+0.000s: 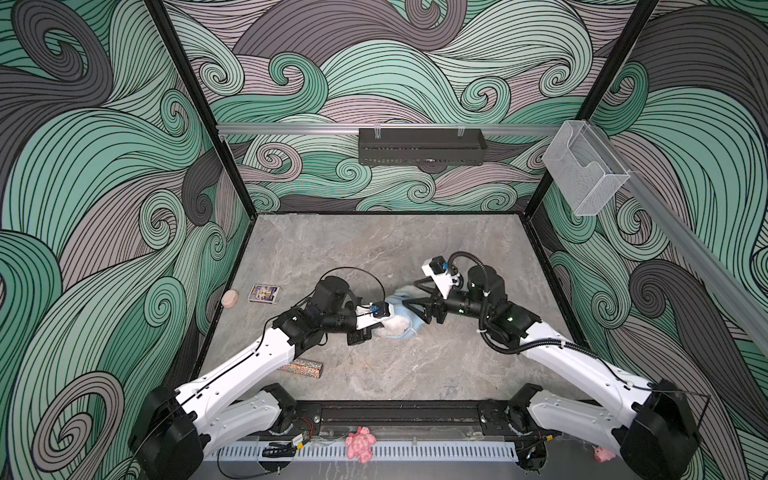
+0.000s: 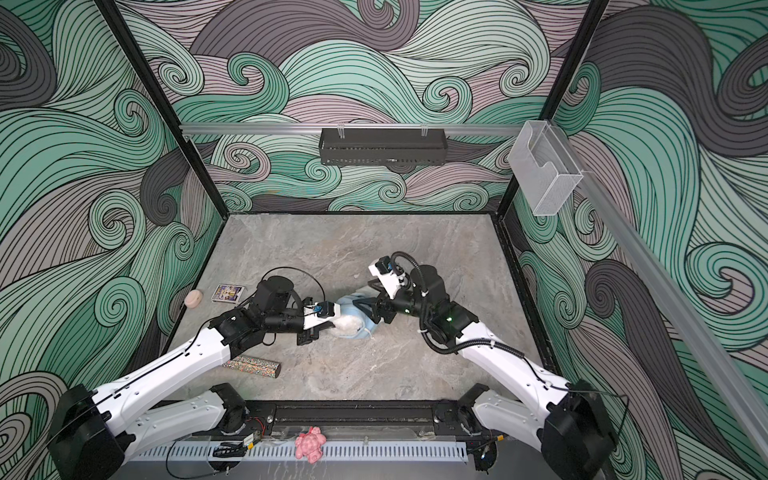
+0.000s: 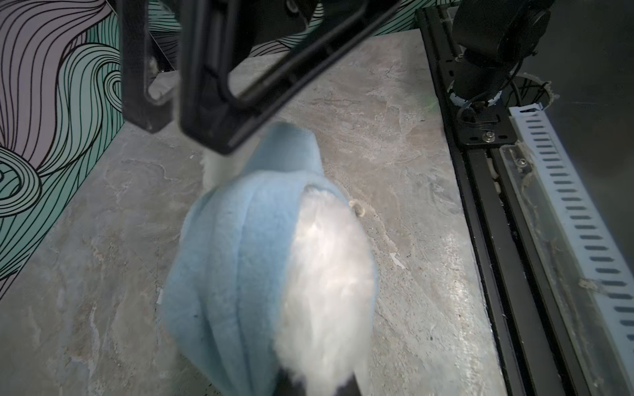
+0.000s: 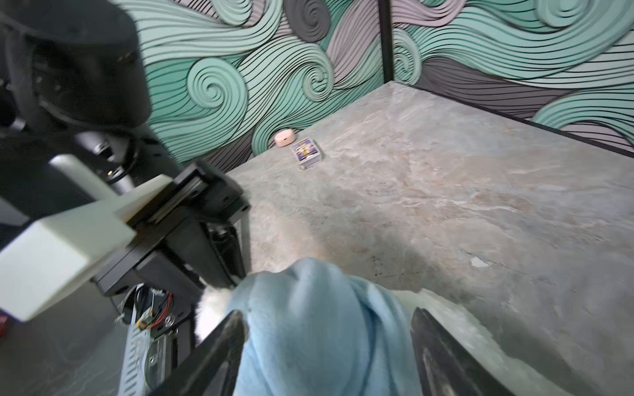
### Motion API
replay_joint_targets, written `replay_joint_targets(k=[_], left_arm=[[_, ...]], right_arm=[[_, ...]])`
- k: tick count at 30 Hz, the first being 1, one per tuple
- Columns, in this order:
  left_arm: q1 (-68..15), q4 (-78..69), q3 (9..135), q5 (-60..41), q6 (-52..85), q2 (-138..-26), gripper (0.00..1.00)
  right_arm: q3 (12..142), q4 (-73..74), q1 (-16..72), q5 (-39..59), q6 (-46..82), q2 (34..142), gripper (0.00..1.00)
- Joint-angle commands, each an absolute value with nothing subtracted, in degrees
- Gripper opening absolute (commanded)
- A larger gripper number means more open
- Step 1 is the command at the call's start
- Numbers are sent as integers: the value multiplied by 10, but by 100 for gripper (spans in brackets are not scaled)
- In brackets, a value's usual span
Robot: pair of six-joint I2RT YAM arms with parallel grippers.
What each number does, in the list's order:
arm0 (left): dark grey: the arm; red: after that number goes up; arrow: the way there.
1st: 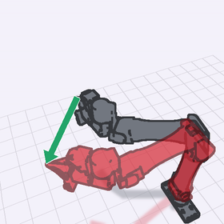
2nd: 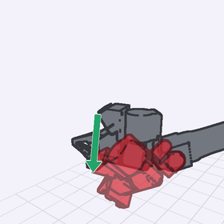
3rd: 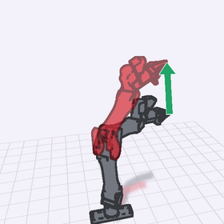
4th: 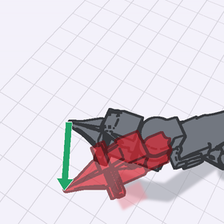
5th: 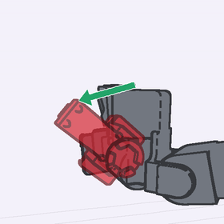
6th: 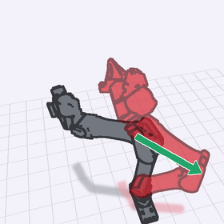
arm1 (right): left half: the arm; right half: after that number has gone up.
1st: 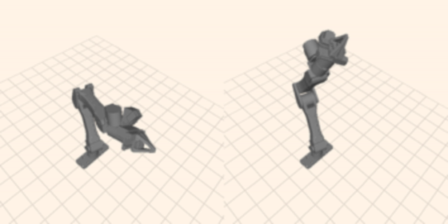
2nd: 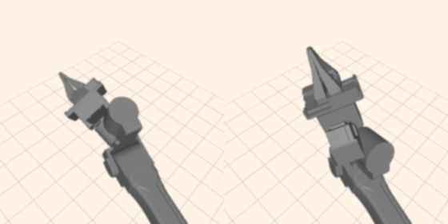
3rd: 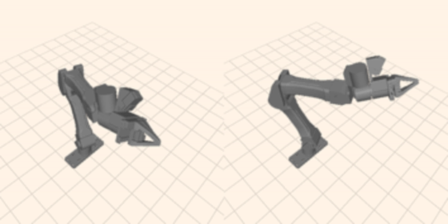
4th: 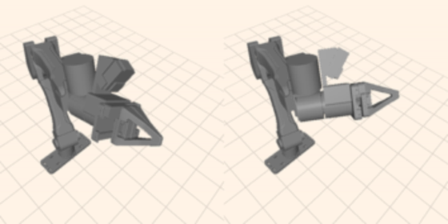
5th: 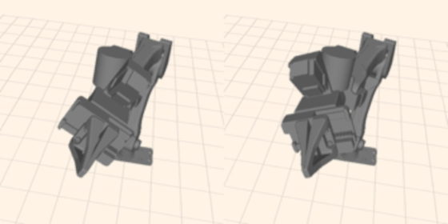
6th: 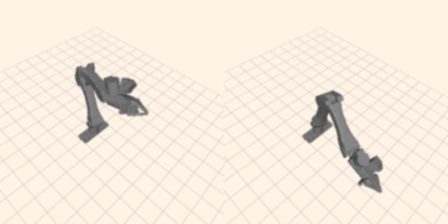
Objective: Dress the teddy bear
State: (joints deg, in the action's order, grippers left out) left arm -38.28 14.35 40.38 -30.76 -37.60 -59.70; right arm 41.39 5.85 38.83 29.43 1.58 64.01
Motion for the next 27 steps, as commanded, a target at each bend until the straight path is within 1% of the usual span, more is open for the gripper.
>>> replay_joint_targets(k=[1,3,4,5,7,10,15,19,23,25,27], left_arm=[[-381,161,435,-345,-399,-603,0],[-381,167,437,-346,-405,-601,0],[-381,169,438,-345,-407,-600,0],[-381,172,437,-344,-413,-598,0],[-381,185,436,-348,-437,-595,0],[-383,205,435,-346,-475,-589,0],[-389,218,435,-329,-524,-574,0],[-392,199,429,-318,-519,-561,0],[-393,175,417,-309,-491,-549,0],[-393,149,411,-278,-439,-546,0],[-393,126,411,-220,-347,-545,0]], right_arm=[[439,38,419,302,-46,682,79],[448,37,421,304,-39,709,77],[450,40,421,302,-30,720,73],[453,45,421,291,-15,729,67],[463,41,420,265,14,752,50],[501,0,412,233,75,792,34],[538,-72,377,221,172,852,24],[545,-110,361,181,187,860,19],[552,-131,344,160,180,854,19],[552,-121,342,172,161,838,26],[544,-96,341,195,138,809,36]])
